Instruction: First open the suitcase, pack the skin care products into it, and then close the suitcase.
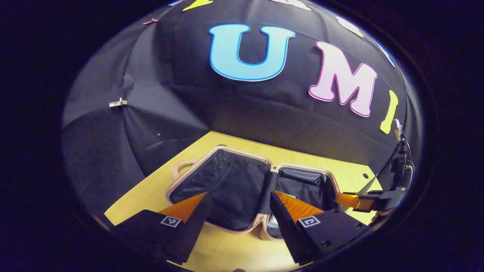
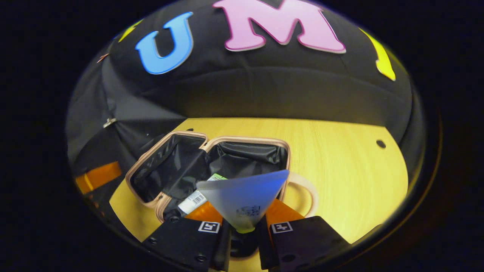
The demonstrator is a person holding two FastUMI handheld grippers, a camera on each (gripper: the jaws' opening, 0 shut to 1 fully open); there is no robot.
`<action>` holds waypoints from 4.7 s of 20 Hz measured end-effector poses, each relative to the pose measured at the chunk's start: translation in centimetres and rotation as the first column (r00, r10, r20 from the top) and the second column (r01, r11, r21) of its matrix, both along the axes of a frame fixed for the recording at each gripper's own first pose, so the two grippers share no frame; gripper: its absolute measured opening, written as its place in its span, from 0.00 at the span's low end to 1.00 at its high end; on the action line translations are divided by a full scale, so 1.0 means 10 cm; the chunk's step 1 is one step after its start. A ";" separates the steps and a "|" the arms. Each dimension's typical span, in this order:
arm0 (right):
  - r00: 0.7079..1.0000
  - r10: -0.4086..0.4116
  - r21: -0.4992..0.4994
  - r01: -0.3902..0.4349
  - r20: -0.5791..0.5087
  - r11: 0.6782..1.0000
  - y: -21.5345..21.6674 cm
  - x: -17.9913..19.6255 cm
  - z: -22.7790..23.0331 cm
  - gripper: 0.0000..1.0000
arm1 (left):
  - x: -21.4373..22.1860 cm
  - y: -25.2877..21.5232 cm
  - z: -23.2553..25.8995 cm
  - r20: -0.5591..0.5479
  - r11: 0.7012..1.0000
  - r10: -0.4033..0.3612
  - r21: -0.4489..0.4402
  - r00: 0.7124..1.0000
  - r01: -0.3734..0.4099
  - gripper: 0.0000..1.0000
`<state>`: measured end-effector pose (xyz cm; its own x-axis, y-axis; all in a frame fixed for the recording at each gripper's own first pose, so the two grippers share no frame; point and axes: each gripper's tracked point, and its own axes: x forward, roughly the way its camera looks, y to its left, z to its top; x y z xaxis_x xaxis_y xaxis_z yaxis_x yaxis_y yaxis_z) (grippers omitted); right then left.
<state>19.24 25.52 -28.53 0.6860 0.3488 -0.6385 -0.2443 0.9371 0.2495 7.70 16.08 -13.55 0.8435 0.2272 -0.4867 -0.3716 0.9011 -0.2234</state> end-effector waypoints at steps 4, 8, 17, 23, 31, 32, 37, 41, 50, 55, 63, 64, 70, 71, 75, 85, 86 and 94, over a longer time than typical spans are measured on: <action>0.995 0.010 -0.082 -0.019 -0.097 0.996 0.31 -0.14 -0.35 0.34 | -0.38 0.03 -0.18 -0.011 0.989 0.019 -0.145 1.000 -0.020 0.96; 0.987 -0.040 -0.199 0.008 -0.158 0.980 0.32 -0.18 -0.68 0.27 | -0.60 0.25 -0.22 -0.022 0.988 0.031 -0.149 0.999 -0.034 0.97; 0.980 -0.109 -0.156 0.083 -0.164 0.984 0.35 -0.25 -0.54 1.00 | -0.70 0.95 -0.47 -0.094 0.997 0.080 -0.003 0.992 -0.081 0.96; 0.996 -0.083 -0.152 0.079 -0.019 0.985 -0.06 -0.37 0.01 0.98 | -0.16 2.01 -0.60 -0.077 0.986 0.136 0.112 0.988 -0.127 0.96; 0.962 -0.244 -0.222 0.265 0.118 0.938 -1.24 -0.45 0.30 0.98 | 0.97 2.44 -1.10 -0.067 1.000 -0.022 0.002 0.998 0.023 0.96; 0.962 -0.249 -0.240 0.270 0.115 0.932 -1.35 -0.50 0.29 0.98 | 1.05 2.42 -1.18 -0.068 0.997 -0.062 -0.044 0.996 0.060 0.96; 0.958 -0.268 -0.265 0.285 0.101 0.921 -1.59 -0.73 0.28 0.98 | 1.35 2.28 -1.51 -0.079 0.951 -0.179 -0.270 0.981 0.152 0.71; 0.959 -0.261 -0.270 0.282 0.111 0.921 -1.66 -0.76 0.30 0.97 | 1.43 2.29 -1.45 -0.028 0.938 -0.169 -0.312 0.985 0.152 0.24; 0.938 -0.303 -0.266 0.339 0.166 0.903 -2.14 -0.68 0.25 0.98 | 1.36 1.57 0.59 0.186 0.970 -0.219 -0.066 0.958 0.234 0.07; 0.936 -0.333 -0.222 0.351 0.118 0.909 -2.56 -0.64 0.15 0.98 | 1.42 0.04 1.73 0.299 0.915 -0.397 0.048 0.868 0.401 0.06; 0.937 -0.293 -0.216 0.331 0.189 0.919 -3.11 -0.49 0.24 0.97 | 1.39 -2.22 1.31 0.290 0.839 -0.481 -0.121 0.827 0.531 0.07; 0.942 -0.283 -0.204 0.317 0.182 0.926 -3.14 -0.49 0.22 0.97 | 1.38 -2.41 1.18 0.277 0.833 -0.485 -0.143 0.829 0.535 0.07; 0.958 -0.243 -0.123 0.263 0.151 0.957 -3.10 -0.62 0.18 0.98 | 1.47 -3.23 0.07 0.057 0.820 -0.570 -0.037 0.820 0.572 0.07; 0.958 -0.239 -0.119 0.259 0.158 0.959 -3.09 -0.66 0.20 0.98 | 1.47 -3.31 -0.12 0.002 0.821 -0.570 -0.026 0.822 0.570 0.07; 0.943 -0.281 -0.088 0.300 0.179 0.950 -3.11 -0.82 0.48 0.98 | 1.40 -3.40 -0.25 -0.028 0.874 -0.460 -0.192 0.887 0.447 0.28; 0.869 -0.336 -0.025 0.369 0.363 0.929 -2.82 -1.40 2.12 0.97 | 0.27 -2.29 1.72 0.212 0.955 -0.284 -0.030 0.935 0.296 0.96; 0.862 -0.327 -0.022 0.363 0.388 0.931 -2.74 -1.48 2.28 0.97 | 0.10 -2.22 1.95 0.230 0.956 -0.288 0.015 0.929 0.293 0.96; 0.693 -0.291 0.112 0.293 0.660 0.950 -1.95 -1.96 3.53 0.97 | -0.84 -1.66 3.09 0.443 0.954 -0.254 0.263 0.860 0.146 0.95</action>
